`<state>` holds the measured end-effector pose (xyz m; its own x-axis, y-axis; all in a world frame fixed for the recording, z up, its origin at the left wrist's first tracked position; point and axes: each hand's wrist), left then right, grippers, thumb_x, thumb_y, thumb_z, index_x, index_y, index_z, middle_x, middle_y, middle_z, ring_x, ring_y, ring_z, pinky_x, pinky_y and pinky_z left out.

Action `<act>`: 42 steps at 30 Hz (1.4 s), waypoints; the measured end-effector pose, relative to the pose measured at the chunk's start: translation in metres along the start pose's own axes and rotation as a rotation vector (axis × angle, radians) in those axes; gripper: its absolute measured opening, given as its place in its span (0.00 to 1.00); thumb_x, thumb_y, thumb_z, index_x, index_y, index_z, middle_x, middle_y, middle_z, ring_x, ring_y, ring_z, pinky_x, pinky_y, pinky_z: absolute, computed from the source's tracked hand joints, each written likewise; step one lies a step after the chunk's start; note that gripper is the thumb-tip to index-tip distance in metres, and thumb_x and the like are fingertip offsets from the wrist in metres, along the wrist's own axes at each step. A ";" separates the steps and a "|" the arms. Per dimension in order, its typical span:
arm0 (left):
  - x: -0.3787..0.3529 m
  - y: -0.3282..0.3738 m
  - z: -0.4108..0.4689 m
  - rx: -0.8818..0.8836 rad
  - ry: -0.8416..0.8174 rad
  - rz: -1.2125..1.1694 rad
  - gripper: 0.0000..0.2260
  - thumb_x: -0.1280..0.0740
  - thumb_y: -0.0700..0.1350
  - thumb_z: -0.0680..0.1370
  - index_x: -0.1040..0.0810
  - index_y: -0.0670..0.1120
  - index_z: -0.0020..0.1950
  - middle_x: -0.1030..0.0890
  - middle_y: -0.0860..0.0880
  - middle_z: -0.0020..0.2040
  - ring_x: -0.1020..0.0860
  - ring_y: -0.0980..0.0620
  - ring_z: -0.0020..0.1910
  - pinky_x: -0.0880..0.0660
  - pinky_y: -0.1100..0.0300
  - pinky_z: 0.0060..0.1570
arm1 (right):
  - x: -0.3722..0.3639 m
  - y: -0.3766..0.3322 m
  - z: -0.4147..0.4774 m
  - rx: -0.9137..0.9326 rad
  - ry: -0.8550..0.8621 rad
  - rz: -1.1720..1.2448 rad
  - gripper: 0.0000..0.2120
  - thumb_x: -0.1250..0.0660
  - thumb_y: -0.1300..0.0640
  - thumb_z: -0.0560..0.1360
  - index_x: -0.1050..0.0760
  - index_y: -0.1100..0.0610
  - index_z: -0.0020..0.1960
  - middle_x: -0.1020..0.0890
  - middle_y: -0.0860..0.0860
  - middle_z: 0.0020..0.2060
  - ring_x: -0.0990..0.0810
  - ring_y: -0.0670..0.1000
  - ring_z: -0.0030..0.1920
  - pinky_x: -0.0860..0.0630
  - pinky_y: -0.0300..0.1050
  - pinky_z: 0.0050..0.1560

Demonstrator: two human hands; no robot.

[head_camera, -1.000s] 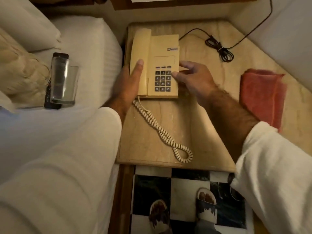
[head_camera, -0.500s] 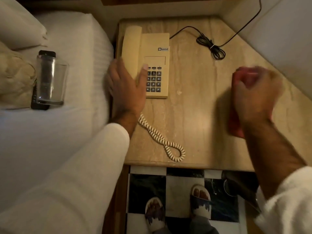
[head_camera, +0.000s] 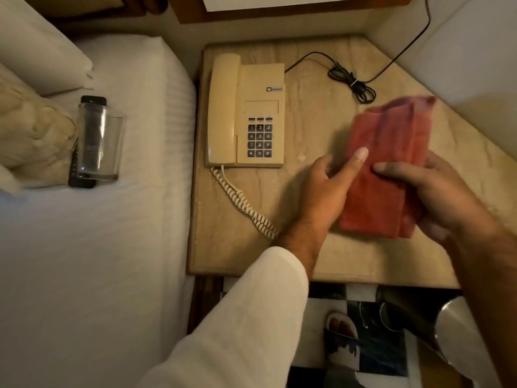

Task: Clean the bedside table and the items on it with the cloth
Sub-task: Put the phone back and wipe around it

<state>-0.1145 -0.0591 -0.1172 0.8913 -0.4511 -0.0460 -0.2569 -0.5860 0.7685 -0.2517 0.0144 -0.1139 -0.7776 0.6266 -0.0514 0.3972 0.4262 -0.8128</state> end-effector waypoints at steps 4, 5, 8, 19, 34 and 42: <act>0.045 0.029 0.003 -0.177 0.129 0.053 0.09 0.26 0.55 0.80 0.16 0.52 0.54 0.11 0.46 0.51 0.12 0.44 0.51 0.15 0.39 0.55 | -0.050 -0.007 -0.002 0.130 -0.269 0.152 0.13 0.29 0.61 0.79 0.18 0.56 0.63 0.11 0.52 0.54 0.12 0.50 0.53 0.15 0.44 0.53; 0.062 0.038 0.006 -0.267 0.183 0.071 0.06 0.27 0.54 0.80 0.16 0.53 0.53 0.11 0.48 0.51 0.12 0.46 0.51 0.15 0.41 0.54 | -0.062 -0.010 0.001 0.122 -0.328 0.237 0.10 0.32 0.56 0.82 0.16 0.54 0.61 0.11 0.50 0.52 0.12 0.49 0.52 0.16 0.45 0.51; 0.115 0.068 0.018 -0.450 0.348 0.151 0.06 0.28 0.54 0.80 0.16 0.53 0.52 0.11 0.51 0.50 0.13 0.51 0.51 0.15 0.44 0.54 | -0.099 -0.007 0.022 0.185 -0.260 0.191 0.14 0.37 0.50 0.85 0.15 0.54 0.57 0.13 0.47 0.48 0.15 0.46 0.47 0.17 0.45 0.47; 0.185 0.025 0.056 -0.669 0.755 1.092 0.36 0.38 0.65 0.82 0.38 0.45 0.84 0.35 0.41 0.83 0.35 0.40 0.80 0.33 0.39 0.77 | -0.122 0.064 0.094 0.865 -0.169 -1.180 0.55 0.39 0.22 0.75 0.56 0.53 0.87 0.52 0.52 0.87 0.43 0.53 0.84 0.42 0.51 0.80; 0.164 0.081 0.123 -0.485 0.340 1.478 0.29 0.46 0.55 0.87 0.52 0.53 0.87 0.53 0.47 0.88 0.51 0.36 0.85 0.38 0.33 0.78 | -0.121 0.063 0.097 0.866 -0.158 -1.214 0.48 0.38 0.29 0.80 0.51 0.54 0.87 0.48 0.51 0.87 0.37 0.50 0.82 0.37 0.49 0.77; 0.156 0.094 0.139 -0.508 0.400 1.404 0.26 0.48 0.50 0.89 0.48 0.45 0.87 0.48 0.43 0.87 0.49 0.38 0.86 0.47 0.45 0.84 | -0.122 0.068 0.100 0.888 -0.112 -1.235 0.48 0.39 0.27 0.79 0.51 0.53 0.87 0.48 0.50 0.87 0.36 0.49 0.81 0.40 0.44 0.75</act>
<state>-0.0514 -0.2779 -0.1406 0.1098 -0.1722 0.9789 -0.8692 0.4610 0.1785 -0.1788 -0.0987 -0.2210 -0.4412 0.1151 0.8900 -0.8880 0.0870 -0.4515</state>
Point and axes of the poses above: each hand's wrist, its own z-axis towards the middle knuckle, its own x-axis out of the back of the hand, y = z × x
